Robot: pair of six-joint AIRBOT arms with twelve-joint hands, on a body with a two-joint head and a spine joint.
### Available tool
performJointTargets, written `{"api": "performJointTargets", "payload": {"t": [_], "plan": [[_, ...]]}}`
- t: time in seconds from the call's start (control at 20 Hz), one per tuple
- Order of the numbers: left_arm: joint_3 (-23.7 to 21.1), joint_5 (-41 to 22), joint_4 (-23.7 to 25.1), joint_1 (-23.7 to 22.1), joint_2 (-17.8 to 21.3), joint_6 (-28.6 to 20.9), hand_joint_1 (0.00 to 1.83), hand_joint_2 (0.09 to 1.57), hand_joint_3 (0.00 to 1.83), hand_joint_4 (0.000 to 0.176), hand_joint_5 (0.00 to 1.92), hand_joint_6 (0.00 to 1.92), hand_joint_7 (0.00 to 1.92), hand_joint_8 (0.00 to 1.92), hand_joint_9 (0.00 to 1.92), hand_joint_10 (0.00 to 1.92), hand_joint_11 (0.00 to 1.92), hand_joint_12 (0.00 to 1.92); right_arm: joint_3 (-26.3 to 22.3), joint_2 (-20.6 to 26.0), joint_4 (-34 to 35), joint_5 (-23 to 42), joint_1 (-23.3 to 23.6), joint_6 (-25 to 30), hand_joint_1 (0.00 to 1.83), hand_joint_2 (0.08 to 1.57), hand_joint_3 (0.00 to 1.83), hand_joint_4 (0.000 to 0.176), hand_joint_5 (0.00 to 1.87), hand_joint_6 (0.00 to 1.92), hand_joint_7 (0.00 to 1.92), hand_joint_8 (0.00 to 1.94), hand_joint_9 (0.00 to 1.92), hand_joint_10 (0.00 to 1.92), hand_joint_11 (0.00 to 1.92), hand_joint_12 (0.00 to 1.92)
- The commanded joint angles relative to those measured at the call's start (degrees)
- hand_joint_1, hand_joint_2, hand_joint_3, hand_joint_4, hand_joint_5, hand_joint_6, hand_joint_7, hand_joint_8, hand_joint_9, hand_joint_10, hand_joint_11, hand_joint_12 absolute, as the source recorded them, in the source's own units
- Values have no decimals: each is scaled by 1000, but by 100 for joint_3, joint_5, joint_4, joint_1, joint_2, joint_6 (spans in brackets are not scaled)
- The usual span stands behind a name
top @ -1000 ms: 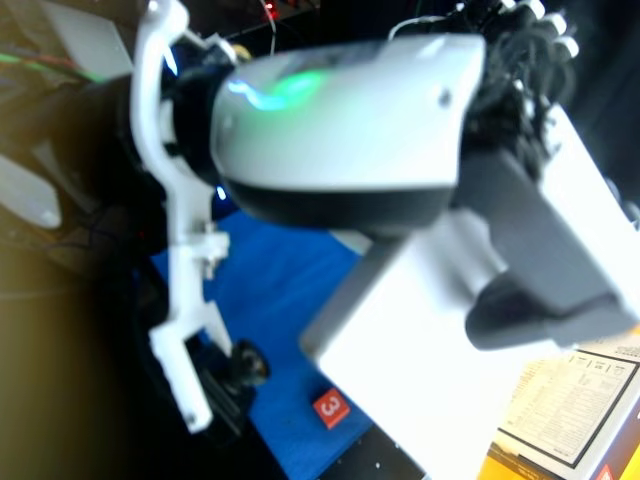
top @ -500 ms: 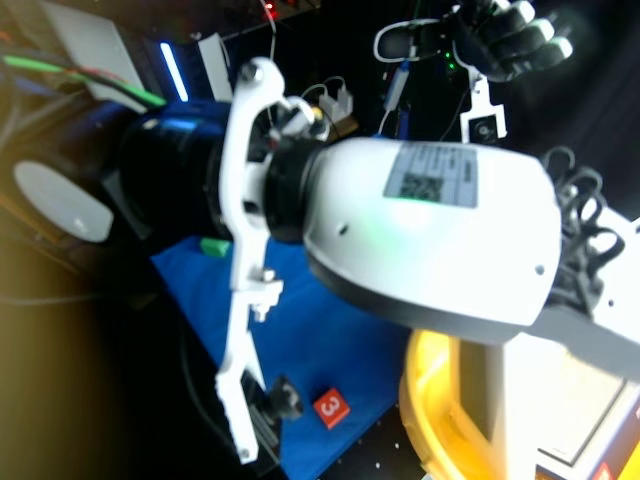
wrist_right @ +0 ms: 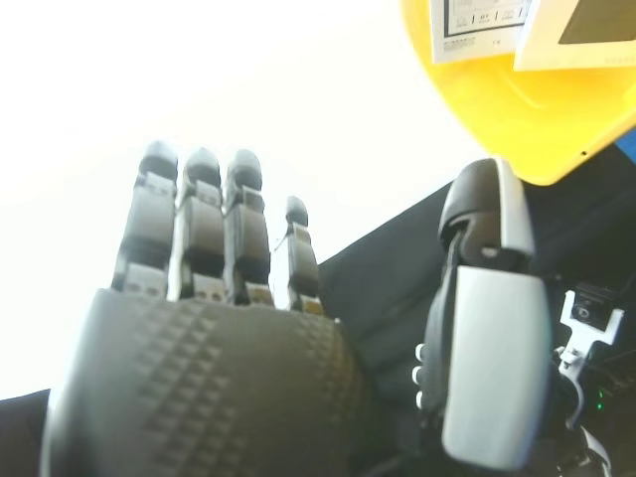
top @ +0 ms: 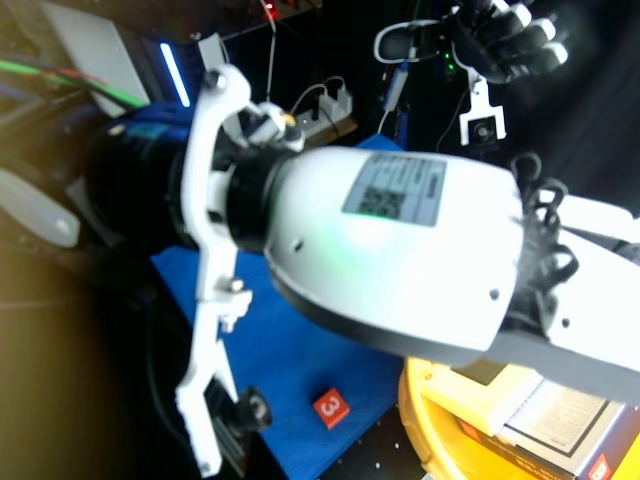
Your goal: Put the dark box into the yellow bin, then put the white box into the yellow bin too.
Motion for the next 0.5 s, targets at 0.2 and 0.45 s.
{"api": "performJointTargets", "payload": {"t": [0.2,0.45], "plan": [[-11,-432,-502,135,13,-12,574,1013,0,36,137,6,143,1,136,1,200,45,-337,309,431,1147,-159,-24,821,762,0,176,0,0,245,0,215,18,61,5],[-13,-370,-749,210,117,-12,828,862,0,42,127,0,130,0,111,0,198,42,-692,595,517,1578,-276,110,778,770,0,176,0,0,201,0,156,3,44,9]]}}
